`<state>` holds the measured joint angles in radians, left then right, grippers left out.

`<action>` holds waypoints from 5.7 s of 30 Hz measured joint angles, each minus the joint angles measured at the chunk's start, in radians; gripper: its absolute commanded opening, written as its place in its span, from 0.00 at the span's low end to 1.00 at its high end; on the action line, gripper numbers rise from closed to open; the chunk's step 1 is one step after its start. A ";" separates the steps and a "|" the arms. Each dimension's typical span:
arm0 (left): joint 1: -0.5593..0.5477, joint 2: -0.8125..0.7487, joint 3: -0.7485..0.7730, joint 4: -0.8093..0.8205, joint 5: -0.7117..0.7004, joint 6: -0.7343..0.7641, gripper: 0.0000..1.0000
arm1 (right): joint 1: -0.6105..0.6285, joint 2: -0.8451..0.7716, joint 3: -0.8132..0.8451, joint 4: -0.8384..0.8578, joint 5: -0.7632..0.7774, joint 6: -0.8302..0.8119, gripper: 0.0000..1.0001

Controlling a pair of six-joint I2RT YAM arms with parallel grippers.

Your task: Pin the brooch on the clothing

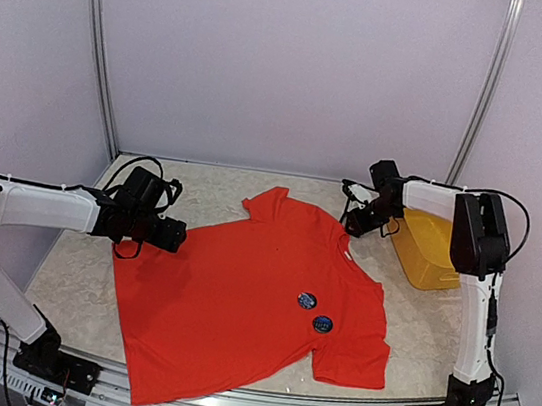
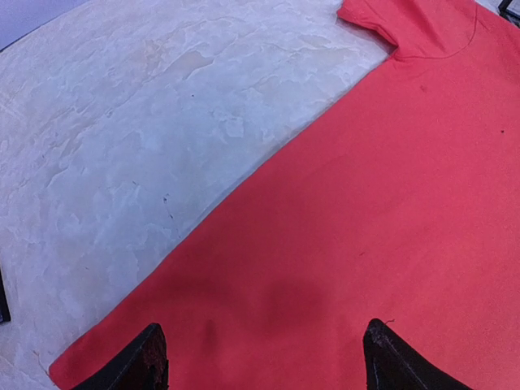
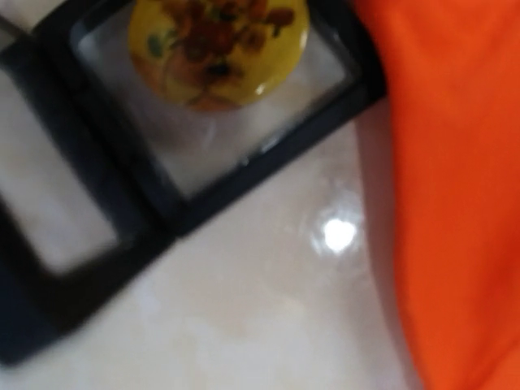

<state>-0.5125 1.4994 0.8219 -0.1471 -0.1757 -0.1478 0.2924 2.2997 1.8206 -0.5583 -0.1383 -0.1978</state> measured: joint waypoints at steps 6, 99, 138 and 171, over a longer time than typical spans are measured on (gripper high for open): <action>-0.005 0.004 0.000 -0.001 0.006 0.001 0.78 | 0.000 -0.007 -0.006 -0.011 0.004 -0.030 0.57; -0.455 -0.340 0.036 0.126 0.238 0.183 0.73 | 0.430 -0.575 0.001 -0.071 -0.449 -0.017 0.00; -0.848 -0.446 0.021 0.607 0.036 0.165 0.23 | 0.819 -0.976 -0.493 0.614 -0.470 0.309 0.00; -0.849 -0.400 0.031 0.682 0.062 0.192 0.00 | 0.825 -1.004 -0.523 0.631 -0.458 0.298 0.65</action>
<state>-1.3613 1.0996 0.8532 0.5346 -0.1135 0.0437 1.1172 1.2961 1.2976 0.0727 -0.5961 0.0998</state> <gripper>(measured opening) 0.008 0.527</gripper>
